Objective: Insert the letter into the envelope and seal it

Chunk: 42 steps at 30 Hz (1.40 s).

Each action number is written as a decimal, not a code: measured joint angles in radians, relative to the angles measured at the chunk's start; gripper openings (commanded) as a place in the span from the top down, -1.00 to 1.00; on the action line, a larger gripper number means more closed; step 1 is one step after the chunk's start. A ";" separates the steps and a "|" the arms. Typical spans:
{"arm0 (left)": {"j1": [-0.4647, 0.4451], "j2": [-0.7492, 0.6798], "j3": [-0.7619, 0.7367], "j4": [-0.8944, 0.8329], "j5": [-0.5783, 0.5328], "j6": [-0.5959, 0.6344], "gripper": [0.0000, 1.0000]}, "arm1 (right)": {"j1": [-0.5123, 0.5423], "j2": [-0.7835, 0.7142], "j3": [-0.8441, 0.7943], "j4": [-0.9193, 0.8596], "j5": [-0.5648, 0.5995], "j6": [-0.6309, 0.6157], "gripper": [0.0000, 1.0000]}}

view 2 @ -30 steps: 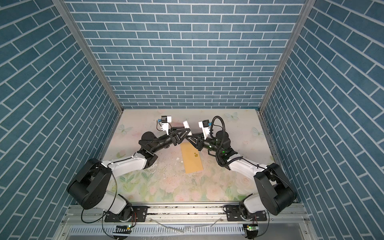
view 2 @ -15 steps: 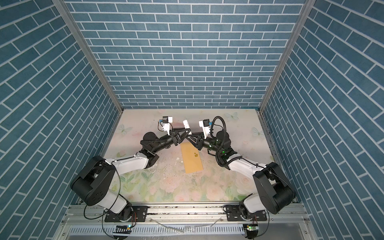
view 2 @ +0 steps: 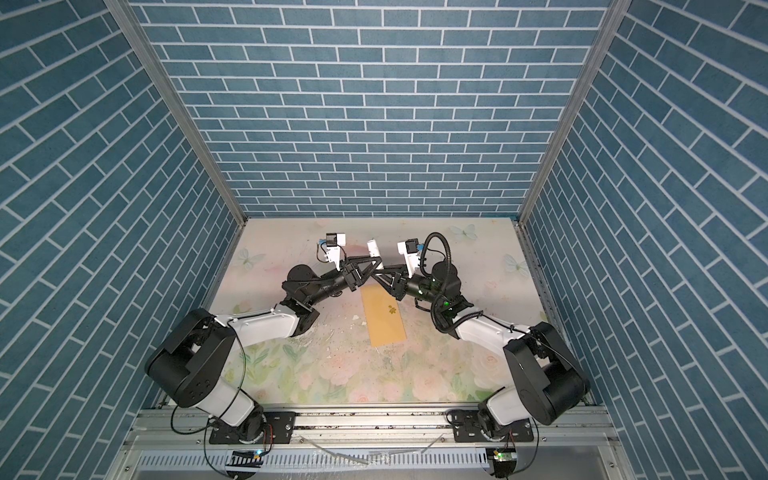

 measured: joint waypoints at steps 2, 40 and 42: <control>0.000 0.000 0.000 -0.001 0.000 0.003 1.00 | 0.000 0.000 0.000 -0.001 0.000 -0.001 0.66; -0.071 -0.333 -0.288 -0.313 -0.052 0.850 1.00 | -0.138 0.135 0.447 -1.333 0.711 -0.451 -0.55; -0.071 -0.320 -0.302 -0.262 -0.047 0.868 1.00 | -0.146 0.168 0.470 -1.350 0.715 -0.456 -0.56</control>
